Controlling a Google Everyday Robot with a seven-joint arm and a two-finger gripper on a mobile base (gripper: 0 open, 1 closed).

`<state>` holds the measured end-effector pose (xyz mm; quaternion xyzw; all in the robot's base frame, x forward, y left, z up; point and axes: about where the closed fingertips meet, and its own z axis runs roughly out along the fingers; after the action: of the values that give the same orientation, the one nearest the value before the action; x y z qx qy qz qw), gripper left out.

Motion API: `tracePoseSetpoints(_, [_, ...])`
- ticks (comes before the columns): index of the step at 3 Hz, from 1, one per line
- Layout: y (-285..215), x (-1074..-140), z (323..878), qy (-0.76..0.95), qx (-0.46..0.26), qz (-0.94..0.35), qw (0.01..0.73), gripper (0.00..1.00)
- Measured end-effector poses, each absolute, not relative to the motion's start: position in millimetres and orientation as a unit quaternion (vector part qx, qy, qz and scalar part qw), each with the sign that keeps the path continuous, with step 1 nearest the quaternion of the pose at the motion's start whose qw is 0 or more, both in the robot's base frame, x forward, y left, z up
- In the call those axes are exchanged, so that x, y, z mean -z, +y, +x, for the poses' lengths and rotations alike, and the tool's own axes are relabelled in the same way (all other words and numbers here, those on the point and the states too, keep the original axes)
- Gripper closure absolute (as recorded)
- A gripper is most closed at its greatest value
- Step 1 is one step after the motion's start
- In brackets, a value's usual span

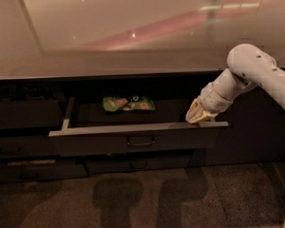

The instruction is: Open top drawer

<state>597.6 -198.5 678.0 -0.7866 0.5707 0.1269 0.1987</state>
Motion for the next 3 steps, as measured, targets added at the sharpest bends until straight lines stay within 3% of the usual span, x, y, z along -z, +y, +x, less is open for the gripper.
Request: tracePoseSetpoints(3, [-179.3,-675.2,599.3,0.563,-0.125,-0.797,0.181,1.0])
